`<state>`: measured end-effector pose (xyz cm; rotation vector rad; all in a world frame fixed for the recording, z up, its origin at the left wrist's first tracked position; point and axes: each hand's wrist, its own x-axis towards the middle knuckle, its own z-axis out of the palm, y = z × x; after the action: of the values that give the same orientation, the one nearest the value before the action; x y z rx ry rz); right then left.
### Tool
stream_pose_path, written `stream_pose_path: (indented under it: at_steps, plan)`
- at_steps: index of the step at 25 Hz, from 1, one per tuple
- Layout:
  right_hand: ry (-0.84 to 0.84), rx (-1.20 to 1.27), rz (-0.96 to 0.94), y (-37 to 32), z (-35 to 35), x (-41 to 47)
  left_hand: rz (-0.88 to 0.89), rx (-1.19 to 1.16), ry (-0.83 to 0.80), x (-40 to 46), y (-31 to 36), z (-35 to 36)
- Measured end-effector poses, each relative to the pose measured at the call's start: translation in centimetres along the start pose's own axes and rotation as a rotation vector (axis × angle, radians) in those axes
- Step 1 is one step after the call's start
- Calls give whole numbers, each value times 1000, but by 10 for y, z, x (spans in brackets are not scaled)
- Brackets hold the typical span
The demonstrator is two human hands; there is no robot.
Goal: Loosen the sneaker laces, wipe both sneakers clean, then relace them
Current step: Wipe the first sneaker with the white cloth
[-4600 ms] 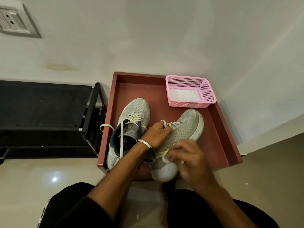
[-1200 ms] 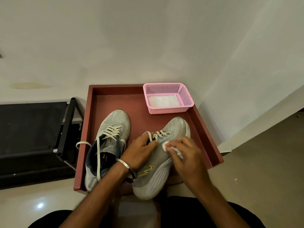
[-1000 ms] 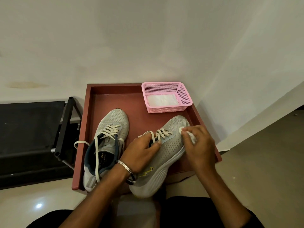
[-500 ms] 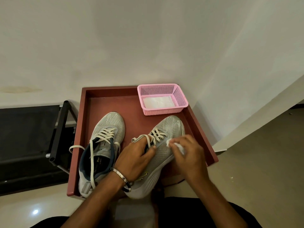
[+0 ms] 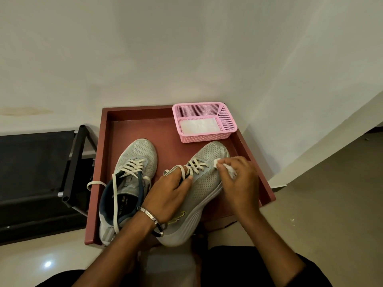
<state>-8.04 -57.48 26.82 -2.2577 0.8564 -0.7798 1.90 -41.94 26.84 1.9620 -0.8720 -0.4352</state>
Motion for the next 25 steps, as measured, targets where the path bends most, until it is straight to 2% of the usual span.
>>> stream_pose_path:
  at_steps: [2, 4, 6, 9, 10, 14, 15, 19, 20, 23, 25]
  plan:
    - [-44, 63, -44, -8, 6, -16, -27, -38, 9, 0, 0, 0]
    - [-203, 174, -233, -25, 9, -50, -56, -106, 13, 1, -1, -2]
    - [-220, 148, -338, -20, 10, -47, -47, -116, 8, 2, 0, -3]
    - [-53, 0, -92, -5, 7, -5, -23, -85, -13, -1, 3, -2]
    - [-44, 7, -73, -5, 9, -5, -26, -91, -15, -1, 2, -1]
    - [-250, 157, -349, -22, 10, -46, -73, -139, 23, 1, 0, -2]
    - [-246, 137, -365, -17, 9, -37, -70, -117, 22, 2, 0, -3]
    - [7, -52, -72, 15, 3, 17, -6, 4, -5, -3, 0, 4]
    - [7, -66, -38, 18, 4, 15, 23, 24, -17, -4, 0, 6]
    - [-155, -2, -56, 15, 2, -9, 50, 7, -31, -4, 4, 10]
    - [-137, 9, -79, 21, -1, -3, 58, 12, -56, -5, 7, 11]
